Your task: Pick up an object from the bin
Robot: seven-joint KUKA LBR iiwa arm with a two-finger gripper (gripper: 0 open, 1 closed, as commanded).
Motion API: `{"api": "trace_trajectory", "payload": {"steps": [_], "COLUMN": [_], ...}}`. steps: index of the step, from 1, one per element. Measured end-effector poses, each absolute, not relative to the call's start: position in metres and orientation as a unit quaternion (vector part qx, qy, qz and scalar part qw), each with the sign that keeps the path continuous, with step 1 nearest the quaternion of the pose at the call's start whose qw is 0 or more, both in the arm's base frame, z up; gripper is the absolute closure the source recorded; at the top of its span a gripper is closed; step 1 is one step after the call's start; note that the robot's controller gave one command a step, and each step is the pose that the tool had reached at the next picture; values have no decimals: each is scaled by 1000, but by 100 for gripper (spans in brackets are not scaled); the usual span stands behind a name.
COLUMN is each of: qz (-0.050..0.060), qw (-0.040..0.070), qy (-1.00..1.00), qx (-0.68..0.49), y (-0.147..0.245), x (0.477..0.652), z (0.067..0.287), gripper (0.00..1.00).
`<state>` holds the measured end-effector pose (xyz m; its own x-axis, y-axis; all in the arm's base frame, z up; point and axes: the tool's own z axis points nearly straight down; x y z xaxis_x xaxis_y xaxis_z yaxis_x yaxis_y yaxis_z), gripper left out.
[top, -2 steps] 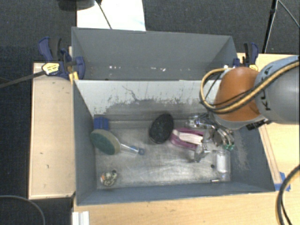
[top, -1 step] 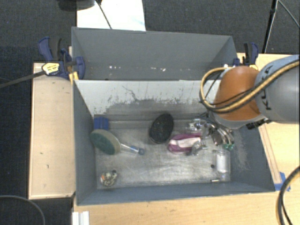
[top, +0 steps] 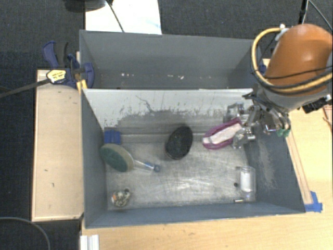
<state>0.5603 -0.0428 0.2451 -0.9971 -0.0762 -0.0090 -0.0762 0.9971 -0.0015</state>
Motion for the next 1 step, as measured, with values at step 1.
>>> {"api": "trace_trajectory", "payload": {"steps": [1], "qz": [0], "qw": [-2], "qy": [995], "qx": [-95], "y": [-53], "x": [554], "z": [236], "gripper": [100]}}
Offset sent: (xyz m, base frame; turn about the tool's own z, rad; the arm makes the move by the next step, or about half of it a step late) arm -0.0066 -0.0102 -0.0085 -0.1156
